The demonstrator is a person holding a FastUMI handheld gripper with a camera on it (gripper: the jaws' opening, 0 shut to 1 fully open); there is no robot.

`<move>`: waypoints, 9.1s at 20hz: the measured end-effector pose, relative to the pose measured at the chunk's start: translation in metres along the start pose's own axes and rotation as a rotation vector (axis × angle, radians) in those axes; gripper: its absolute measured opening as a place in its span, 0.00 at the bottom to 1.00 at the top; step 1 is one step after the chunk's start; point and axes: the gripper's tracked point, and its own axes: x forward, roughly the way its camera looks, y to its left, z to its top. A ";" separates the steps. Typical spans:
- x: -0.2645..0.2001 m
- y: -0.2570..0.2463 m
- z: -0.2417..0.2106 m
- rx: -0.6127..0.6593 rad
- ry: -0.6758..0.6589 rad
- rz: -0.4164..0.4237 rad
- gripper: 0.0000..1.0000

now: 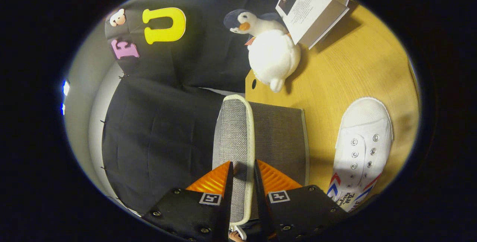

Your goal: Open the storage box then place both shoes into the box .Put the left shoe in first, then the right shoe, with the right side of both shoes facing outward in a uniform manner.

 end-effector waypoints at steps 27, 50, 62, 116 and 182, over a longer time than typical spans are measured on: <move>0.153 0.245 -0.059 -0.447 0.196 0.124 0.31; -0.032 0.086 0.028 -0.423 -0.021 -0.355 0.96; -0.120 -0.055 0.006 -0.270 0.024 -0.661 0.95; 0.040 0.093 -0.040 -0.604 0.390 -0.731 0.01; -0.283 -0.150 0.021 -0.182 0.238 -1.089 0.87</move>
